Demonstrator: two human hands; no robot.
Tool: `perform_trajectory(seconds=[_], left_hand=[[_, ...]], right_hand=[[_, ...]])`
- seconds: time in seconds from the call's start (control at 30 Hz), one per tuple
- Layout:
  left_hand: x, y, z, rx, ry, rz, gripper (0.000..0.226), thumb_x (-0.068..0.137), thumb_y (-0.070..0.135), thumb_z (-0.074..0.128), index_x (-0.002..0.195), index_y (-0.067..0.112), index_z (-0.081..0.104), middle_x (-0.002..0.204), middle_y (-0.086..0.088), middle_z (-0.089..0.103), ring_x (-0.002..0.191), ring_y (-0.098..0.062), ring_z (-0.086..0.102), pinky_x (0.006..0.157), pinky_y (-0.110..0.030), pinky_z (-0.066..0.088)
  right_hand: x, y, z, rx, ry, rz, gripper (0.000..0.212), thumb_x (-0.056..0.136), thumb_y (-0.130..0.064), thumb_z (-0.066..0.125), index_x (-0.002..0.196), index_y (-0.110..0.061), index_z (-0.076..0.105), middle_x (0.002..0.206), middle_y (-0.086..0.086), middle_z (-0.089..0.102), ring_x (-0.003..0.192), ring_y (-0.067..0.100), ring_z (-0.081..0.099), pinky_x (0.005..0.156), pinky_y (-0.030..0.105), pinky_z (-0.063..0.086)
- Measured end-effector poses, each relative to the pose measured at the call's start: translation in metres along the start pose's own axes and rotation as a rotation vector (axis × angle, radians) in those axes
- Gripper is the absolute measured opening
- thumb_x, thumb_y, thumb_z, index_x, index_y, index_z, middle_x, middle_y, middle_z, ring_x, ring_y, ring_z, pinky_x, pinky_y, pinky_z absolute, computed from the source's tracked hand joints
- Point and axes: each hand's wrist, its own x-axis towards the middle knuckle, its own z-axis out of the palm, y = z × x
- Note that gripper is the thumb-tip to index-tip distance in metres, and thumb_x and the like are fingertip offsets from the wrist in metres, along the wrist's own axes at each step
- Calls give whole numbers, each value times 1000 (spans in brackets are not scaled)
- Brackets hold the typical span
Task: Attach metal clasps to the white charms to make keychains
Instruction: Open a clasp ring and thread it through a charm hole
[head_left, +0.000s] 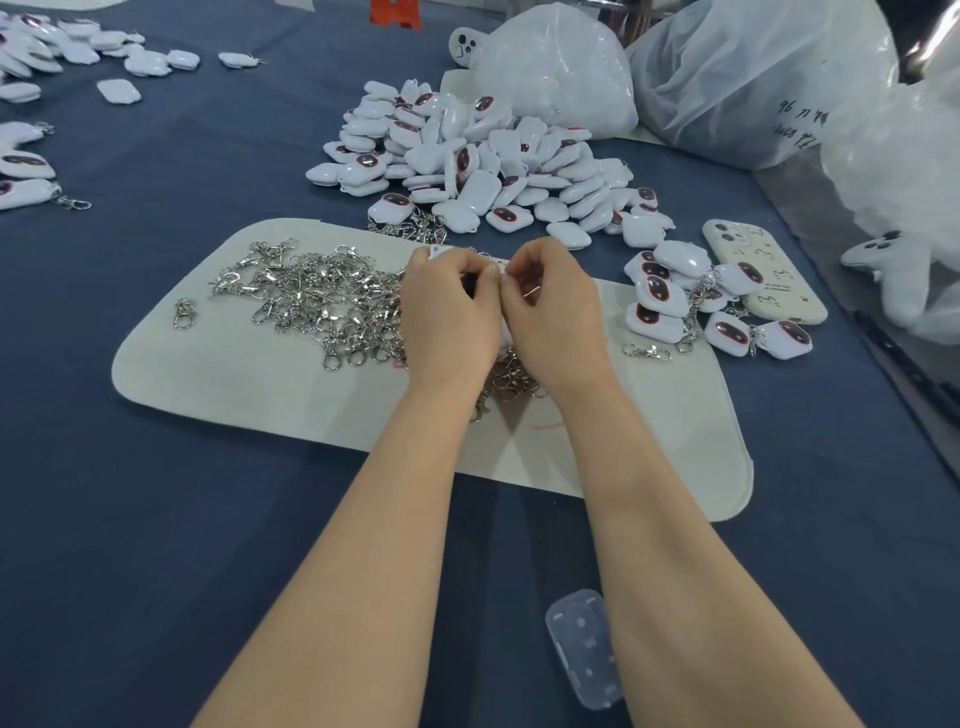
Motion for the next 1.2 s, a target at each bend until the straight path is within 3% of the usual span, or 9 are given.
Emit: perform_trajectory(seconds=[0.1, 0.2, 0.37, 0.53, 0.67, 0.77, 0.9, 1.03, 1.2], left_hand=[[0, 0, -2, 70, -33, 72, 12, 91, 19, 58, 97, 15, 68, 112, -4, 47, 76, -12, 48, 67, -15, 31], [1, -2, -6, 147, -91, 113, 9, 90, 19, 59, 96, 17, 66, 129, -8, 43, 87, -22, 59, 75, -30, 45], [3, -5, -7, 244, -142, 115, 9, 93, 20, 55, 97, 17, 63, 121, -7, 43, 83, -22, 56, 70, -28, 37], [5, -1, -5, -48, -121, -7, 5, 91, 17, 59, 87, 20, 61, 105, -1, 49, 83, -13, 56, 79, -17, 38], [8, 1, -3, -256, -136, -119, 6, 90, 14, 60, 86, 17, 63, 107, -12, 64, 95, -21, 63, 93, -38, 49], [7, 2, -4, -368, -133, -163, 16, 90, 12, 60, 78, 21, 60, 98, -11, 68, 97, -26, 64, 93, -42, 50], [7, 1, -4, -508, -175, -227, 18, 91, 9, 59, 77, 19, 60, 89, -9, 67, 84, -20, 63, 78, -30, 53], [7, 1, -4, -569, -185, -246, 18, 91, 9, 59, 77, 19, 59, 79, -2, 64, 62, -6, 59, 55, -12, 45], [7, 2, -5, -591, -186, -255, 16, 92, 8, 59, 78, 18, 59, 78, -2, 64, 56, -2, 58, 50, -9, 41]], right_hand=[[0, 0, -2, -30, -35, 9, 9, 88, -7, 54, 88, -14, 48, 89, 3, 59, 82, 17, 53, 72, 21, 43], [1, 1, -5, -88, -102, -4, 6, 88, -4, 51, 90, -10, 52, 91, 7, 61, 85, 21, 54, 76, 31, 45], [2, 2, -5, -104, -133, -18, 10, 85, -3, 52, 86, -13, 50, 84, 1, 57, 73, 15, 48, 68, 25, 40], [2, -1, -1, 75, -26, 76, 16, 84, -5, 58, 83, -19, 51, 76, -14, 55, 67, -3, 51, 65, 7, 41], [2, -2, 0, 146, 29, 81, 11, 85, -8, 61, 86, -17, 55, 78, -14, 56, 67, -5, 53, 64, 7, 42], [3, -3, -2, 181, 59, 81, 10, 85, -10, 63, 85, -16, 56, 77, -12, 58, 68, -1, 53, 63, 10, 43], [3, -6, -2, 202, 57, 98, 7, 85, -10, 63, 84, -15, 58, 75, -8, 61, 68, 7, 58, 63, 13, 45], [4, -6, -3, 236, 62, 141, 6, 85, -10, 64, 87, -13, 58, 82, 1, 65, 79, 20, 65, 68, 21, 50], [4, -6, -3, 256, 48, 164, 6, 85, -8, 63, 85, -13, 59, 81, 3, 66, 80, 23, 67, 70, 24, 53]])
